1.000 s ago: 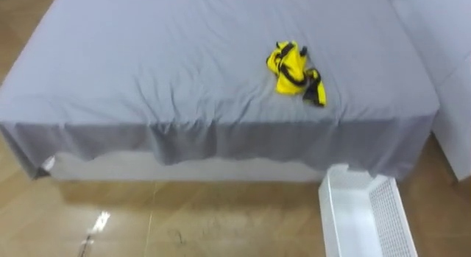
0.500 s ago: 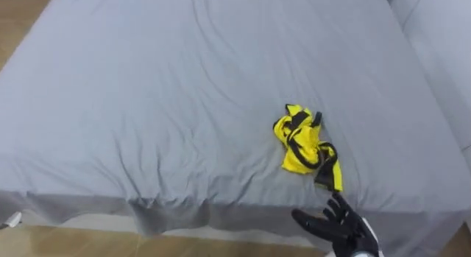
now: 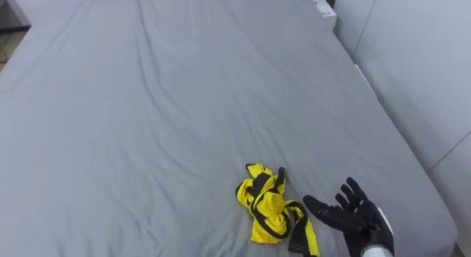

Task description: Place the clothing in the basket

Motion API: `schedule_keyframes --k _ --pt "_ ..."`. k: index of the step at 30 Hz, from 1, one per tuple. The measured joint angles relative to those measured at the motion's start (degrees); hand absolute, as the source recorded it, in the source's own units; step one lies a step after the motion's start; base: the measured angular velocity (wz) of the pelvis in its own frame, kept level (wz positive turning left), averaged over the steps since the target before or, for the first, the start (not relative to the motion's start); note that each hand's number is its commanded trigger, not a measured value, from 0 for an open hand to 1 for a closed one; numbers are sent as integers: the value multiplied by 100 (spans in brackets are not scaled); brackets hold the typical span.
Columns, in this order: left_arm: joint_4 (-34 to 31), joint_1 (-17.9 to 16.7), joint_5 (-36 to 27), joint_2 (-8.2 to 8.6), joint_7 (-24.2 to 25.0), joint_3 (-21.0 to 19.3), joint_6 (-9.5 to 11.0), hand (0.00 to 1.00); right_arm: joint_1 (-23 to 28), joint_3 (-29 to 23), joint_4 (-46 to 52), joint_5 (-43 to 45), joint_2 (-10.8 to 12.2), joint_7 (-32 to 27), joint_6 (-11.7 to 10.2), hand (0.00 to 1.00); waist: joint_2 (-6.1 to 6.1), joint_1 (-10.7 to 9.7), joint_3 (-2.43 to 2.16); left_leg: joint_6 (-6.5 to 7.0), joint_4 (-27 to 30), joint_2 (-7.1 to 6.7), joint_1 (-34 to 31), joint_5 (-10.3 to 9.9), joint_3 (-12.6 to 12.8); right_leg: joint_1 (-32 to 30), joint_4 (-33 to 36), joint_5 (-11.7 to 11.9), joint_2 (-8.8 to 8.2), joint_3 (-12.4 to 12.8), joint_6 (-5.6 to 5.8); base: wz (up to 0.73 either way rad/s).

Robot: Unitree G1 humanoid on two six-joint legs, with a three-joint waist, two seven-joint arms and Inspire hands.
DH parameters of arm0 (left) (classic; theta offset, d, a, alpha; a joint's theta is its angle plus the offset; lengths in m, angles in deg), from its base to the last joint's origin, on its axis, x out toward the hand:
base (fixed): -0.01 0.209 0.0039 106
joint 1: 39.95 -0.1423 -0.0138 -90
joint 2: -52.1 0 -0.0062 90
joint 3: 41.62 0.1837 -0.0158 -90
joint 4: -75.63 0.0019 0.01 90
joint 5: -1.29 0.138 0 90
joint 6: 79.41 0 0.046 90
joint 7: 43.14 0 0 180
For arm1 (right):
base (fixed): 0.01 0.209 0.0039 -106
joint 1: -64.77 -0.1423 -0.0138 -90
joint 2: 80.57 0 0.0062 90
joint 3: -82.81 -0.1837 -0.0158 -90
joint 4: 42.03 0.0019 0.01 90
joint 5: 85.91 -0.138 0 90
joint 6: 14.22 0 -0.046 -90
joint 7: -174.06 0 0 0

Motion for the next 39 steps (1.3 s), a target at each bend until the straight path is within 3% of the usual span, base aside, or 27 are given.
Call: schedule_keyframes --k 4,6,11,17,27,28,29,39 --pt "7 -39 -1 -1 12 -16 -7 0 -8 137 24 299 -10 79 -99 0 -41 12 42 -17 -202 -52 73 11 -115 21 2 -12 -5 -38 53 1" --pt "10 10 13 0 78 -13 -19 0 -11 240 -18 496 -6 140 -97 0 -33 57 49 -27 -309 -81 36 36 -134 -58 1 -71 -25 -47 244 5" --pt "8 28 51 2 223 -1 -98 0 -10 458 -58 635 3 305 -58 0 41 51 52 33 -409 -123 -70 86 -230 -132 -103 -135 -79 -159 586 10" --pt "39 63 48 -7 336 39 -173 0 -151 519 -674 634 40 676 46 0 29 80 74 55 -541 -214 -57 95 -359 -138 -174 -127 -150 -328 572 11" --pt "-2 100 38 -24 354 92 -173 0 -577 619 -1446 971 28 617 -17 0 25 113 87 85 -599 -279 -217 111 -409 -255 -174 -123 -186 -471 566 6" --pt "-2 100 36 -31 353 107 -173 0 -618 618 -1522 990 24 605 -30 10 25 112 87 85 -599 -279 -218 111 -409 -254 -176 -123 -186 -473 566 4" --pt "2 100 4 -38 346 129 -173 0 -684 620 -1672 1007 15 569 -80 100 23 100 88 91 -606 -286 -220 115 -417 -253 -177 -123 -190 -485 566 3" --pt "8 223 46 -34 336 140 -171 0 -1146 449 -2752 1279 -57 96 -209 100 -11 75 94 203 -721 -395 -265 234 -540 -288 -191 -110 -292 -720 543 10"
